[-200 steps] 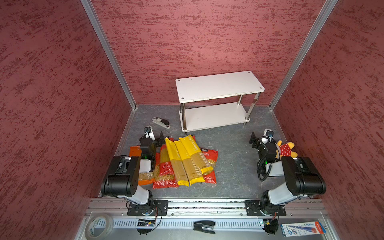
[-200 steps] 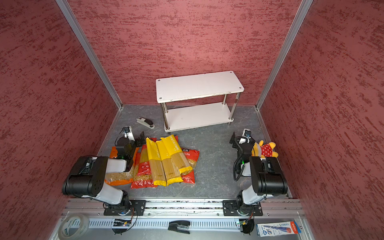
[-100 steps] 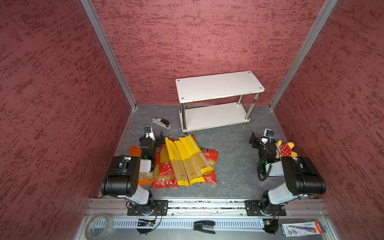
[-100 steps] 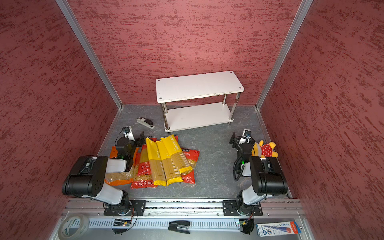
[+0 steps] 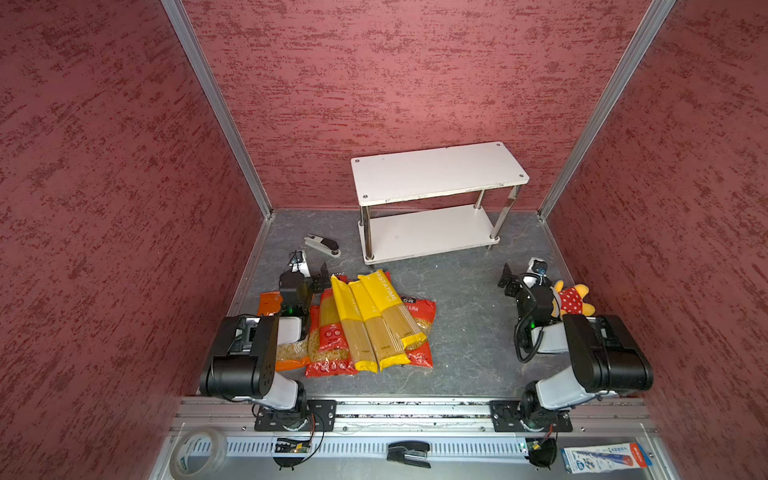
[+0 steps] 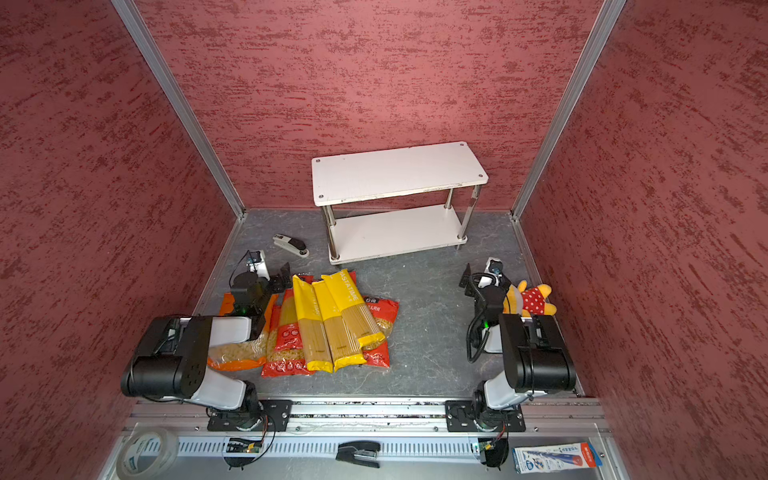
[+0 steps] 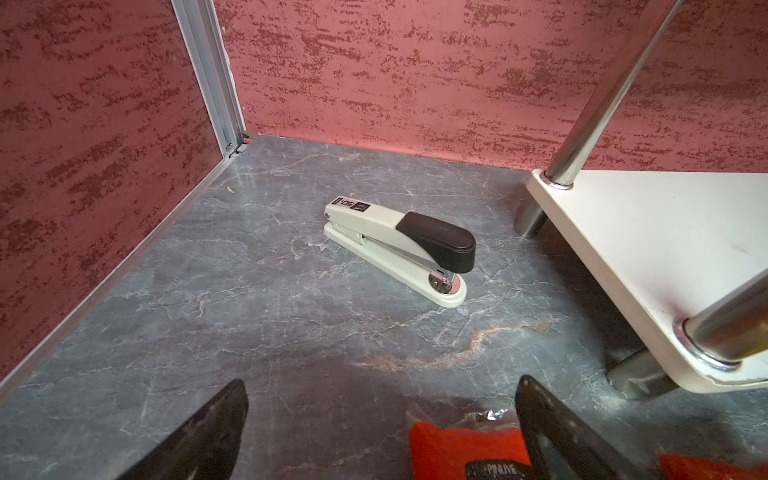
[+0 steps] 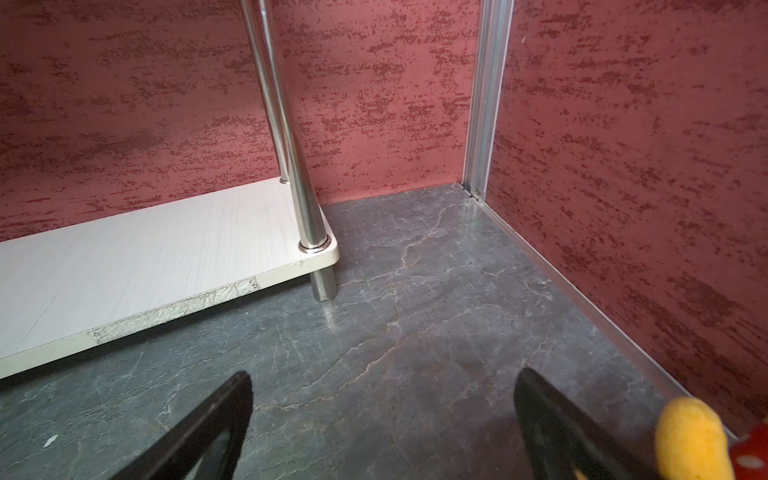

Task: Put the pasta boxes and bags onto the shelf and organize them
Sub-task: 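Reach both grippers toward the yellow PASTATIME spaghetti pack on the pile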

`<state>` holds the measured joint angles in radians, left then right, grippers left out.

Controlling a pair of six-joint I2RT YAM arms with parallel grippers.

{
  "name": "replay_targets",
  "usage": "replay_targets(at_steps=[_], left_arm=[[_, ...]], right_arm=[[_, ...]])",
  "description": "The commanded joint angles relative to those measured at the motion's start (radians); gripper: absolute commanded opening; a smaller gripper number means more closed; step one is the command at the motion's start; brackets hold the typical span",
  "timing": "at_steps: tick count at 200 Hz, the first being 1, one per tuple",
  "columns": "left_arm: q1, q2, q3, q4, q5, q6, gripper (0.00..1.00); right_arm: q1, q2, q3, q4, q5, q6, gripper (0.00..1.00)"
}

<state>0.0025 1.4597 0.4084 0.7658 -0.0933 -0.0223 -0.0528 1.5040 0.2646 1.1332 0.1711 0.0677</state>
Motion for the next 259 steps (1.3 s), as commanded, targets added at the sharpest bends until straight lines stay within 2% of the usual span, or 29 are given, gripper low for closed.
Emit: replay_targets(at_steps=[1, 24, 41, 49, 58, 71, 84, 94, 104, 118, 136, 144, 160, 180, 202, 226, 231, 244, 259], left_arm=[[-0.027, -0.096, 0.038, -0.162, -0.119, -0.019, 0.99], [-0.078, -0.229, 0.069, -0.342, -0.255, -0.078, 1.00], [-0.111, -0.324, 0.150, -0.532, -0.341, -0.126, 1.00], [-0.117, -0.360, 0.191, -0.621, -0.359, -0.159, 0.99], [-0.116, -0.391, 0.236, -0.707, -0.357, -0.191, 1.00], [-0.111, -0.423, 0.306, -0.840, -0.333, -0.245, 1.00], [-0.102, -0.449, 0.355, -0.914, -0.253, -0.283, 0.99], [-0.099, -0.471, 0.361, -0.917, -0.209, -0.334, 0.99], [-0.088, -0.502, 0.346, -0.910, -0.160, -0.423, 0.99], [-0.016, -0.539, 0.325, -0.874, 0.052, -0.446, 1.00], [-0.019, -0.516, 0.380, -0.977, 0.101, -0.481, 0.90], [-0.052, -0.483, 0.420, -1.053, 0.097, -0.465, 0.89], [-0.159, -0.413, 0.481, -1.190, 0.022, -0.457, 0.88], [-0.320, -0.360, 0.499, -1.245, -0.075, -0.508, 0.88], [-0.448, -0.297, 0.508, -1.240, -0.103, -0.616, 0.91], [-0.571, -0.201, 0.579, -1.298, -0.174, -0.649, 0.93], [-0.587, -0.190, 0.589, -1.298, -0.167, -0.640, 0.94], [-0.602, -0.179, 0.587, -1.249, -0.059, -0.594, 0.95], [-0.593, -0.176, 0.568, -1.215, 0.019, -0.612, 0.95]], right_arm=[[0.007, -0.115, 0.020, -0.107, 0.076, 0.019, 0.99], [0.012, -0.223, 0.150, -0.483, 0.170, 0.091, 0.99], [0.022, -0.268, 0.290, -0.824, 0.302, 0.237, 0.99], [0.023, -0.278, 0.350, -0.965, 0.303, 0.304, 0.99], [0.023, -0.288, 0.390, -1.044, 0.241, 0.346, 0.99], [0.015, -0.303, 0.397, -1.089, 0.169, 0.491, 0.99], [-0.004, -0.331, 0.372, -1.040, -0.036, 0.467, 0.99], [-0.004, -0.344, 0.360, -1.008, -0.136, 0.495, 0.99], [-0.001, -0.336, 0.372, -1.013, -0.198, 0.538, 0.94], [0.022, -0.300, 0.410, -1.044, -0.265, 0.571, 0.88], [0.105, -0.258, 0.458, -1.095, -0.271, 0.602, 0.84], [0.150, -0.242, 0.479, -1.114, -0.272, 0.608, 0.84], [0.259, -0.211, 0.522, -1.155, -0.247, 0.599, 0.82], [0.382, -0.151, 0.570, -1.187, -0.259, 0.583, 0.81], [0.458, -0.058, 0.608, -1.159, -0.361, 0.590, 0.71], [0.509, 0.052, 0.686, -1.188, -0.432, 0.580, 0.60], [0.516, 0.061, 0.693, -1.185, -0.437, 0.581, 0.59], [0.520, 0.076, 0.689, -1.150, -0.454, 0.609, 0.56], [0.520, 0.104, 0.693, -1.108, -0.490, 0.643, 0.52]])
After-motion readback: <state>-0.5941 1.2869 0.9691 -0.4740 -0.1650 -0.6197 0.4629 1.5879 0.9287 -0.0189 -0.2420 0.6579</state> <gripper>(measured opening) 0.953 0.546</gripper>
